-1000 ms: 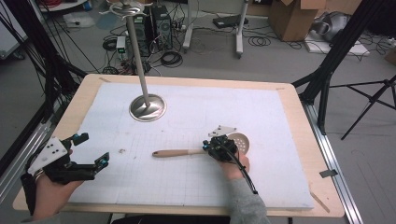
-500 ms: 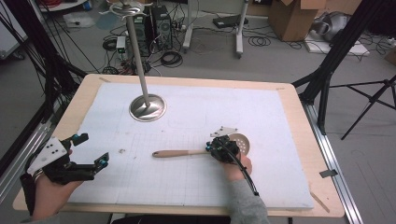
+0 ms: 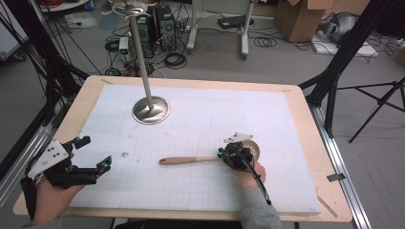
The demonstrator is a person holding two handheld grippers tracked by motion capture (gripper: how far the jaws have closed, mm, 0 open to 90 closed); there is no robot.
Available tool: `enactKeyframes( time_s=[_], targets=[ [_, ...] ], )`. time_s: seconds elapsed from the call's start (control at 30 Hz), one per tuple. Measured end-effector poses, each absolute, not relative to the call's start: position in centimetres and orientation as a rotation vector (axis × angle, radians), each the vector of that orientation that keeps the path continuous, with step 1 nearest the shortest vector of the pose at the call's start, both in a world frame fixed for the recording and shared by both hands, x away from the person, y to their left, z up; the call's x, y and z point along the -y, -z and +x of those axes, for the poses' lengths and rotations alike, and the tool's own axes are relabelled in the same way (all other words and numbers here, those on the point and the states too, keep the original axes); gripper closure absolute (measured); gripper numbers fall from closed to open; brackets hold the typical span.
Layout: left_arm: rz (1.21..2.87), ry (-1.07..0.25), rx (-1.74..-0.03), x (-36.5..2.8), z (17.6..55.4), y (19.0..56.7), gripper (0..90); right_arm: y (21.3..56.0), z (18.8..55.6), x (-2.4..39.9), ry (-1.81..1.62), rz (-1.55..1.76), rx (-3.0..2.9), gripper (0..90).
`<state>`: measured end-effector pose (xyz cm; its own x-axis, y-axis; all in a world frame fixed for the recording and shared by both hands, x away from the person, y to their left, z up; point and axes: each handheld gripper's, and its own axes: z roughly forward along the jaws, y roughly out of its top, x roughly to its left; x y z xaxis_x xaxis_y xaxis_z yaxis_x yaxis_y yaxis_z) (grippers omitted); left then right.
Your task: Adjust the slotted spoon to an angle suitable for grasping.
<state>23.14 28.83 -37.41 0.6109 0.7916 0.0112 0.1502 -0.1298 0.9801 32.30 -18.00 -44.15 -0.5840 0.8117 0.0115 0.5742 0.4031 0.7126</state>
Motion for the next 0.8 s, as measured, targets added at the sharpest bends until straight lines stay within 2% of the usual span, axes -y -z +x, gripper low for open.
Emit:
enactKeyframes(
  time_s=[0.8],
  targets=[
    [1.646,-0.666,-0.784,-28.5,23.2,37.3,1.8,44.1,27.5,20.8,-0.944,1.246,-2.285,90.0]
  ],
)
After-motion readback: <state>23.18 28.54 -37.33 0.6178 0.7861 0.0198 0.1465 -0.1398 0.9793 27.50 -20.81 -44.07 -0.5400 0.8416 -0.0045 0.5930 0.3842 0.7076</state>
